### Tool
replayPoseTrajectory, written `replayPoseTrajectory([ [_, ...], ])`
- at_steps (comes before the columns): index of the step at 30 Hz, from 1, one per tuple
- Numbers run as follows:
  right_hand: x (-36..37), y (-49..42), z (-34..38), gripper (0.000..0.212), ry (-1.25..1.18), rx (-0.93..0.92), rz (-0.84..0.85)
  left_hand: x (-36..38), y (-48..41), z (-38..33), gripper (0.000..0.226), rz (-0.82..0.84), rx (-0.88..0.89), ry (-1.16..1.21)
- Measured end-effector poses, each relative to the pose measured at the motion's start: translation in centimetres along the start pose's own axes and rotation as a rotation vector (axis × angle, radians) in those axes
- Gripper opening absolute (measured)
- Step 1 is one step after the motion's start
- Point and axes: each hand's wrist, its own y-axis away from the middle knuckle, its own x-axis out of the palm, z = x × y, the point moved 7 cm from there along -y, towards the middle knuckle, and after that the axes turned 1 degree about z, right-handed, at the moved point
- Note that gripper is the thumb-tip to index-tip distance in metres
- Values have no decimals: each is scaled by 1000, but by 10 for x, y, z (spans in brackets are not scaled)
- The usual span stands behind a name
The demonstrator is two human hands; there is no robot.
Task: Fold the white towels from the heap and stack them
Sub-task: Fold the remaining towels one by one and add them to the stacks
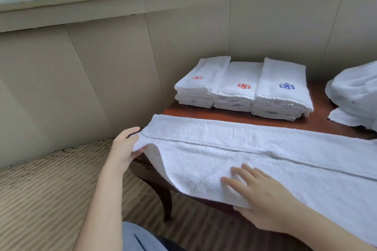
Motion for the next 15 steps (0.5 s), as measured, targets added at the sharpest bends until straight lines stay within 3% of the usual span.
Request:
replayPoseTrajectory([
  [3, -10, 5, -20, 13, -142, 200, -29, 10, -6, 3, 26, 70, -56, 151],
  [7, -21, 14, -81, 6, 40, 571, -37, 25, -19, 11, 29, 109, -63, -8],
  [10, -29, 2, -119, 5, 54, 663, -143, 27, -32, 10, 12, -54, 7, -171],
  [13, -30, -23, -147, 6, 47, 686, -217, 29, -42, 0, 22, -241, 108, -491],
  [15, -17, -36, -158, 12, 46, 694, -171, 32, -48, -2, 23, -318, 155, -640],
])
